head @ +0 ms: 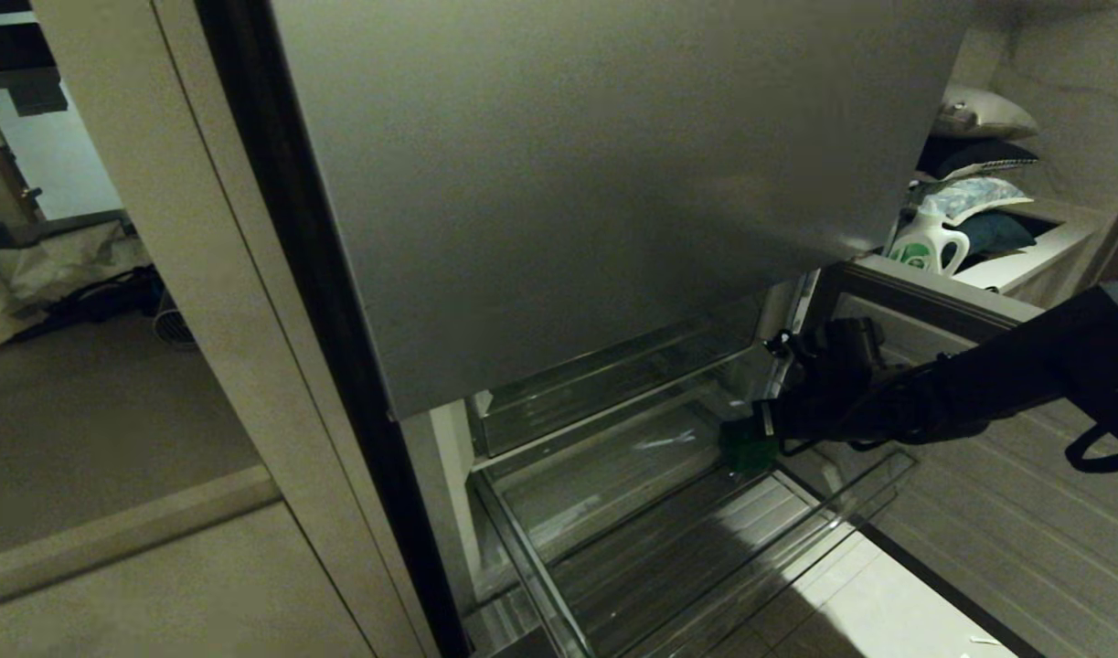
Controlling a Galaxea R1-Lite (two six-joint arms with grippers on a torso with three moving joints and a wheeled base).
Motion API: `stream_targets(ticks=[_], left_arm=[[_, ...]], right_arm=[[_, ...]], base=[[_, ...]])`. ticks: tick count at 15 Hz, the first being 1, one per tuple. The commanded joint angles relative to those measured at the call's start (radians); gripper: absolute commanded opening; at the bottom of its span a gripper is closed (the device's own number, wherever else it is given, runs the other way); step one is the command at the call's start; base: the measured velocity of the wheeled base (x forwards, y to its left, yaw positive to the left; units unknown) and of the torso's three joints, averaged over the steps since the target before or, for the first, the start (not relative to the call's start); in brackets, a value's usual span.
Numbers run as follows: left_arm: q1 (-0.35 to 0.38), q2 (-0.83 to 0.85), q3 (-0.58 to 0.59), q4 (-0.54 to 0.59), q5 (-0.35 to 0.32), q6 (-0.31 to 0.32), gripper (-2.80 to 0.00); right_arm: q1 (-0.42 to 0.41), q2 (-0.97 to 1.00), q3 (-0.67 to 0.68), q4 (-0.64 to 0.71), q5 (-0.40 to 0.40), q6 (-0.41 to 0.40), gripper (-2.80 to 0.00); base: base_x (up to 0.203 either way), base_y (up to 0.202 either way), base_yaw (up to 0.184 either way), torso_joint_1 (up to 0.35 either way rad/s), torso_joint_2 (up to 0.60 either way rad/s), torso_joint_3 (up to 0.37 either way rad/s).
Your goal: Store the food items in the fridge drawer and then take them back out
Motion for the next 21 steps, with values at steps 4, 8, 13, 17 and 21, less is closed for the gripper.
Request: stream_targets(ticks=[4, 8, 13, 17, 21], left_arm=[[0.001, 0.001, 0.0, 0.0, 0.0, 0.0, -2.8], [-0.001, 0.001, 0.0, 0.0, 0.0, 0.0, -2.8], [0.0, 0.001, 0.0, 0.0, 0.0, 0.0, -2.8], [-0.001, 0.001, 0.0, 0.0, 0.0, -0.001, -2.8], [-0.001, 0.001, 0.0, 0.0, 0.0, -0.001, -2.8]], right_arm=[[0.001, -0.016, -0.122, 0.193, -0.023, 0.003, 0.0], [0.004, 0.034, -0.156, 0.228, -0.023, 0.013, 0.0], [0.002, 0.035, -0.15, 0.223, -0.011, 0.03, 0.0], [0.002, 0.037, -0.067, 0.095, 0.036, 0.042, 0.0], [0.004, 0.04, -0.05, 0.076, 0.038, 0.04, 0.0]], base=[[0.0, 0.0, 0.0, 0.0, 0.0, 0.0], [0.0, 0.0, 0.0, 0.0, 0.0, 0.0], [0.0, 0.0, 0.0, 0.0, 0.0, 0.0], [0.0, 0.0, 0.0, 0.0, 0.0, 0.0], [0.0, 0.0, 0.0, 0.0, 0.0, 0.0]])
